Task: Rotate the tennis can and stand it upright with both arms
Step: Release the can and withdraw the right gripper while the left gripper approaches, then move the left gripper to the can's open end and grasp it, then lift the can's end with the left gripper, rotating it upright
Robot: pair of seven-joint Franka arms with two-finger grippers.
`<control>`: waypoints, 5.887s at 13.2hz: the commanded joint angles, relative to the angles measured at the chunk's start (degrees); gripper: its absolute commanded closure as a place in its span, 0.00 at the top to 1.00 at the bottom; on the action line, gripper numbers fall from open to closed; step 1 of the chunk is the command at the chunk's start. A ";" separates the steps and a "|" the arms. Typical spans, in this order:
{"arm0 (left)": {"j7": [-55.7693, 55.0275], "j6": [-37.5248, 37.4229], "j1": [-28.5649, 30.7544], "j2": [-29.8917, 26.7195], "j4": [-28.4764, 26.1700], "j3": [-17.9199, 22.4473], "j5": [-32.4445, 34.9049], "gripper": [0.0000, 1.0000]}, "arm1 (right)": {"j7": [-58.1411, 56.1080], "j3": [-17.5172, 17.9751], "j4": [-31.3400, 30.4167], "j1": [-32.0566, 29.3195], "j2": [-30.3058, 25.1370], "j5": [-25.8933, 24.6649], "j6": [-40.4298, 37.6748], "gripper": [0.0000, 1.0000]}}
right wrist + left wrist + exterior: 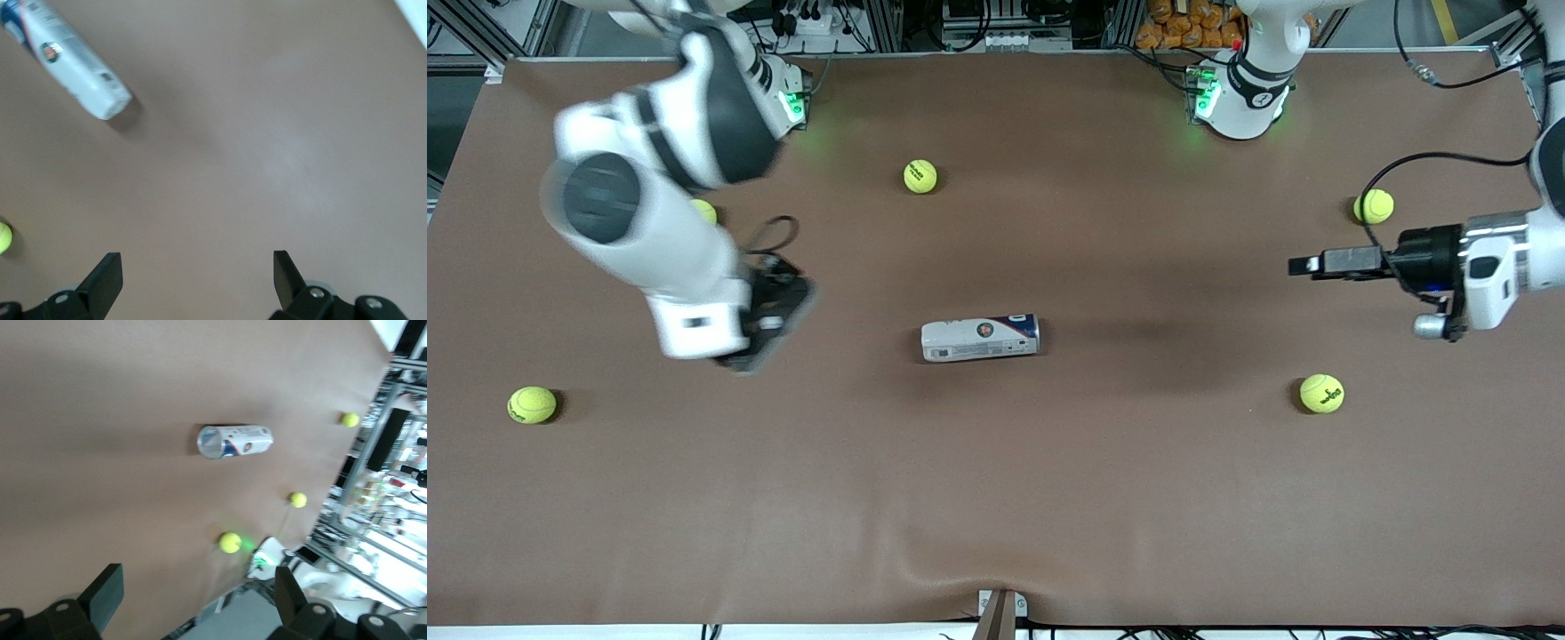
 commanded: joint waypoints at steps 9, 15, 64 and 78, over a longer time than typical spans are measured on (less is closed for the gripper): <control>18.35 7.98 -0.18 12.56 -6.30 -7.06 -19.14 1.00 | 23.21 -2.03 -6.99 -15.61 -14.92 0.34 -5.94 1.00; 30.48 19.05 -4.12 18.46 -9.63 -10.76 -30.55 1.00 | 30.16 -0.71 -7.07 -19.49 -17.92 0.96 -10.26 1.00; 17.97 31.37 -22.94 27.00 7.22 -10.14 -39.06 0.00 | 28.24 -0.97 -5.05 -19.49 -16.60 1.14 -12.11 1.00; -42.23 32.34 -28.98 20.32 22.53 -11.47 17.12 0.00 | 28.15 -0.97 -5.05 -19.22 -16.60 1.05 -12.11 1.00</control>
